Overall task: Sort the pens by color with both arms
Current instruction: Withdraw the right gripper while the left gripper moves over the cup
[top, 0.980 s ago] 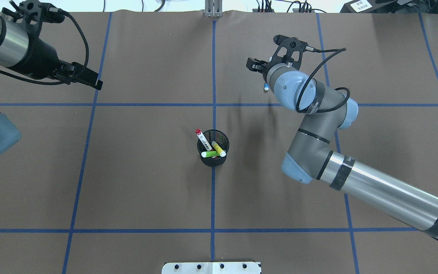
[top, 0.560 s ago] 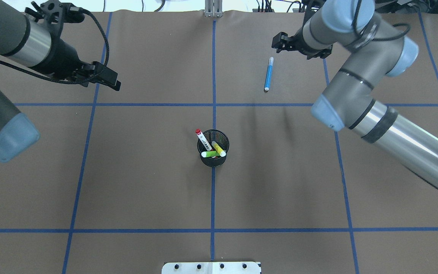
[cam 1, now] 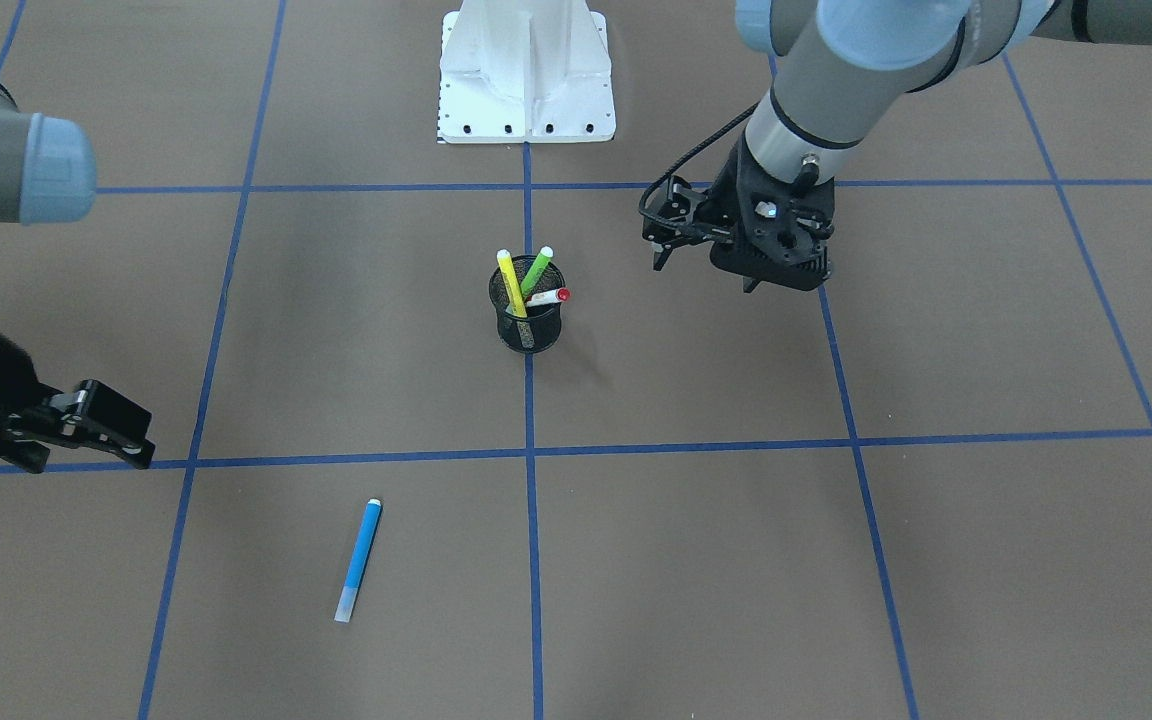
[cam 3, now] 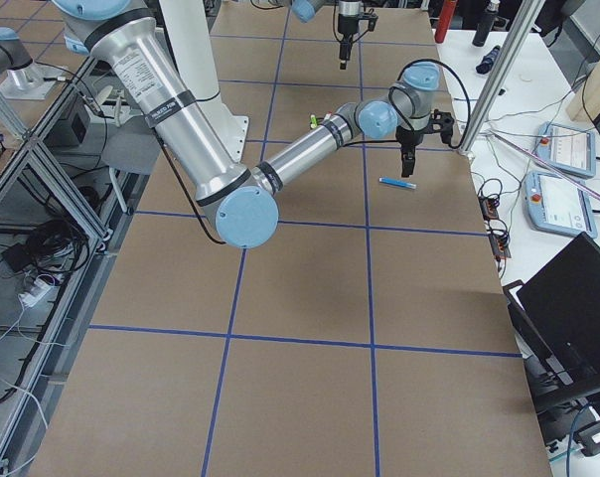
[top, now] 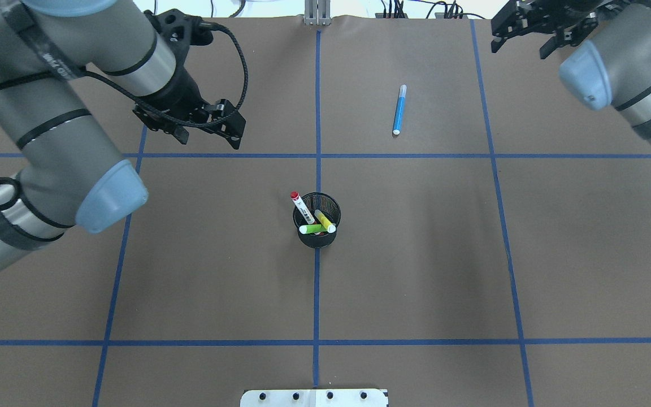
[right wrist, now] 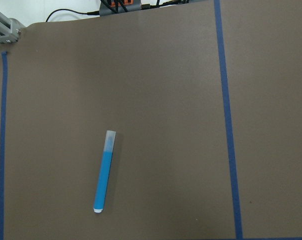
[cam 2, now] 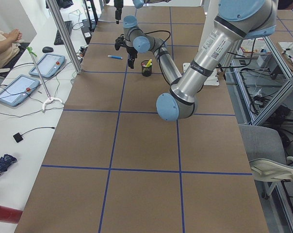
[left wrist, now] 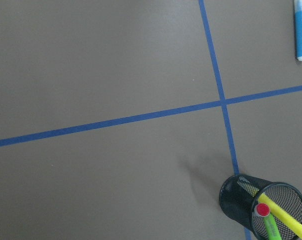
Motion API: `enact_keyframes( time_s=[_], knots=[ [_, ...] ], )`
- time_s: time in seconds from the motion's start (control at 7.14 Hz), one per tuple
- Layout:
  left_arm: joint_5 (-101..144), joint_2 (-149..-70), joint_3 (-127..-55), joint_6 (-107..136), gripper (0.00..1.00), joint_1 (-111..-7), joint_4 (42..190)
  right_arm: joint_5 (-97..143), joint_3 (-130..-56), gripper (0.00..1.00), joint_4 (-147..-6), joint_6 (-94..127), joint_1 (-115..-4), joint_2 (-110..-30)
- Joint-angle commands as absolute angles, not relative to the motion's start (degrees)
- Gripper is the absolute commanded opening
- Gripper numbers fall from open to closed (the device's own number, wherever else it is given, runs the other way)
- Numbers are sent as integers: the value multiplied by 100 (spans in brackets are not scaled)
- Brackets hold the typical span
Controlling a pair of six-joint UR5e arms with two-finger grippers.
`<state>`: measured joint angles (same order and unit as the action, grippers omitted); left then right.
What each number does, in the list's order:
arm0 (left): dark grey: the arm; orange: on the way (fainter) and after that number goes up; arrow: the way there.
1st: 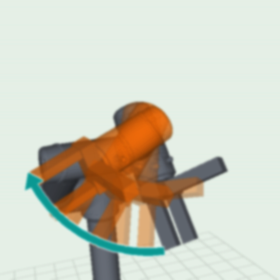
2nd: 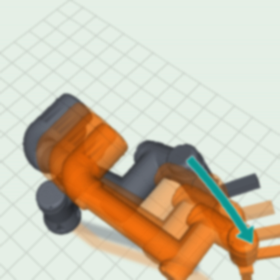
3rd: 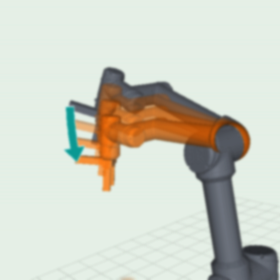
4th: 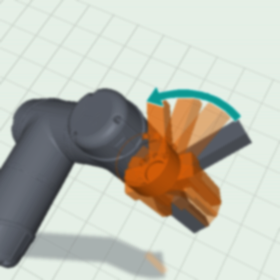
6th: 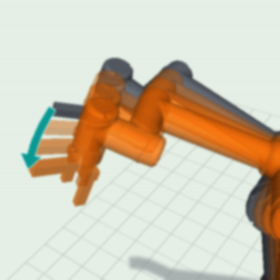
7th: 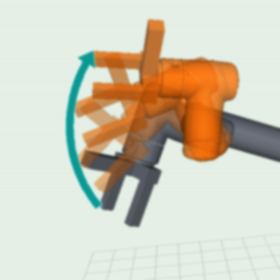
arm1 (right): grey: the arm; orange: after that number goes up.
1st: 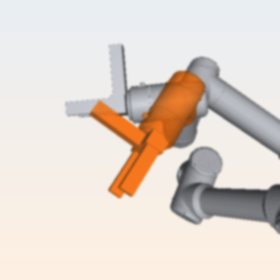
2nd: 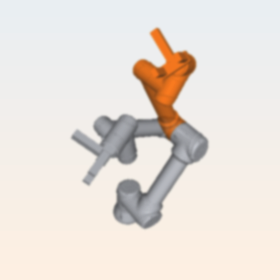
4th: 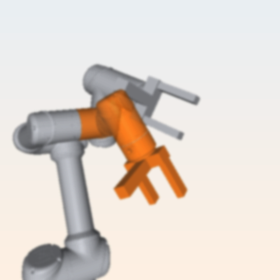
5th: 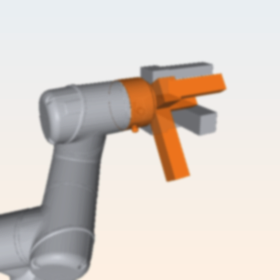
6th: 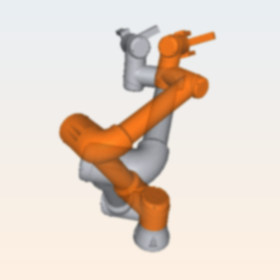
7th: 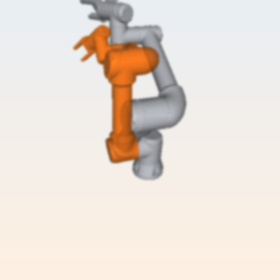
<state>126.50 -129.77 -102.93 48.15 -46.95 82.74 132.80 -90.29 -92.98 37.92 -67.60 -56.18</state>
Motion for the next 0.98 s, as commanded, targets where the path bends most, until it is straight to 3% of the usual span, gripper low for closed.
enact_keyframes(
  time_s=[0.0,0.28,0.56,0.7,0.84],
  knots=[
    [12647,-13743,-9321,4808,100,-4370,8209,13474,-9158,100,-10655,1837,-7258,-5678],
    [12482,-14053,-8791,5147,100,-3958,8183,13352,-9176,100,-11755,79,-7557,-5686],
    [12349,-14036,-8789,5247,99,-3605,8191,13193,-9342,100,-11839,-290,-7629,-5870],
    [12227,-14071,-8806,5482,79,-3517,8209,13184,-9351,100,-11839,-290,-7620,-5862],
    [12226,-14089,-8789,5484,49,-3385,8226,13184,-9378,100,-11839,-290,-7620,-5862]
  ],
)
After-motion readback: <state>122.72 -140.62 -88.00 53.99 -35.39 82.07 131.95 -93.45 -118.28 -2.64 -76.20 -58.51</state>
